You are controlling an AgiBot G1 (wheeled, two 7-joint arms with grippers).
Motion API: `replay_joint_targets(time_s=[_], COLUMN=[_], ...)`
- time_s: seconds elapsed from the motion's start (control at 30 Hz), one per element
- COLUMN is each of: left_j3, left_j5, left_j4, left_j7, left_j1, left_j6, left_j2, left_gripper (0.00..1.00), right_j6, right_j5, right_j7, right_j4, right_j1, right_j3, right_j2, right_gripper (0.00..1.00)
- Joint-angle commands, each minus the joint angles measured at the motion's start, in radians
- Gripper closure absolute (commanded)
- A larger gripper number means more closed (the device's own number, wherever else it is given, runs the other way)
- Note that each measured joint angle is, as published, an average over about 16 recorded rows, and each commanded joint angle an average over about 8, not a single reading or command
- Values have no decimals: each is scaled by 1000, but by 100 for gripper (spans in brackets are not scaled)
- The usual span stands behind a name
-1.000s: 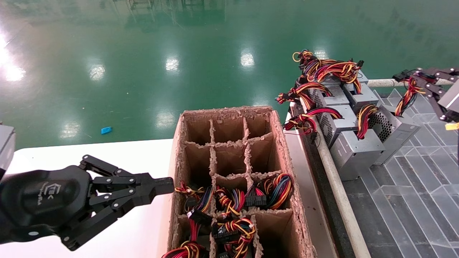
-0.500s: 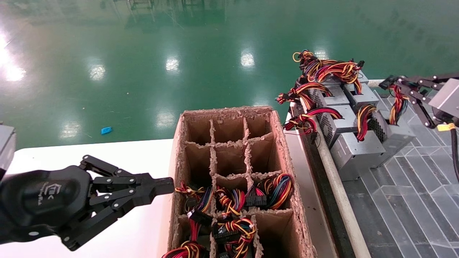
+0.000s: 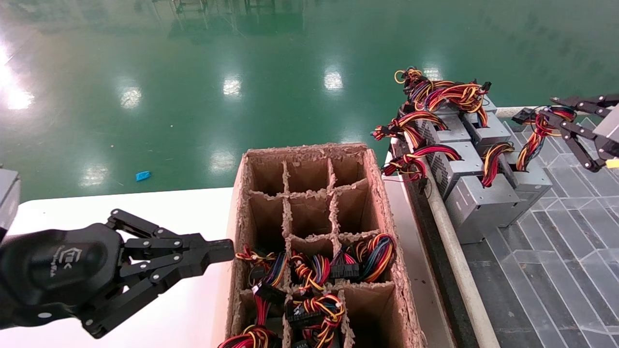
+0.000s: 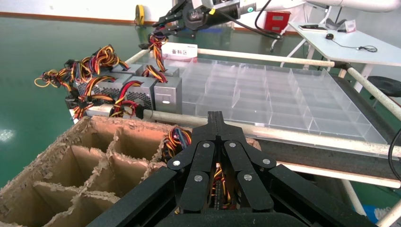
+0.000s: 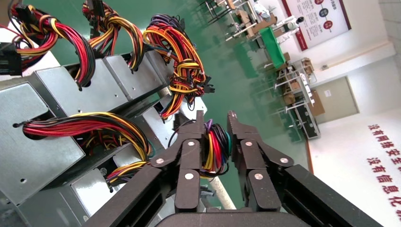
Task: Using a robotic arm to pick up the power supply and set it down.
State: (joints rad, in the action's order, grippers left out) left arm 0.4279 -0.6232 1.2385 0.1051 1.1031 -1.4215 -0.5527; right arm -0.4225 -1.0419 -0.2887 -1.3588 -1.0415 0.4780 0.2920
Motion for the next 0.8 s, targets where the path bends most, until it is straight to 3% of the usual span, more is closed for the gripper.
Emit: replay_joint_targets(time_s=[0.03, 0.43, 0.8], left_j3=[0, 0, 0], left_j5=[0, 0, 0], left_j4=[0, 0, 0], left_j7=[0, 0, 0], left_j1=[0, 0, 0], left_j6=[0, 0, 0], left_j2=[0, 0, 0], left_gripper=[100, 100, 100], right_j6=[-4, -117, -206], right_j5=[1, 151, 329], right_j7=[8, 113, 138], right_j4=[-1, -1, 3], right_j1=[-5, -27, -16], right_j3=[0, -48, -116], right_j2=[-4, -60, -33], right_gripper=[0, 0, 0])
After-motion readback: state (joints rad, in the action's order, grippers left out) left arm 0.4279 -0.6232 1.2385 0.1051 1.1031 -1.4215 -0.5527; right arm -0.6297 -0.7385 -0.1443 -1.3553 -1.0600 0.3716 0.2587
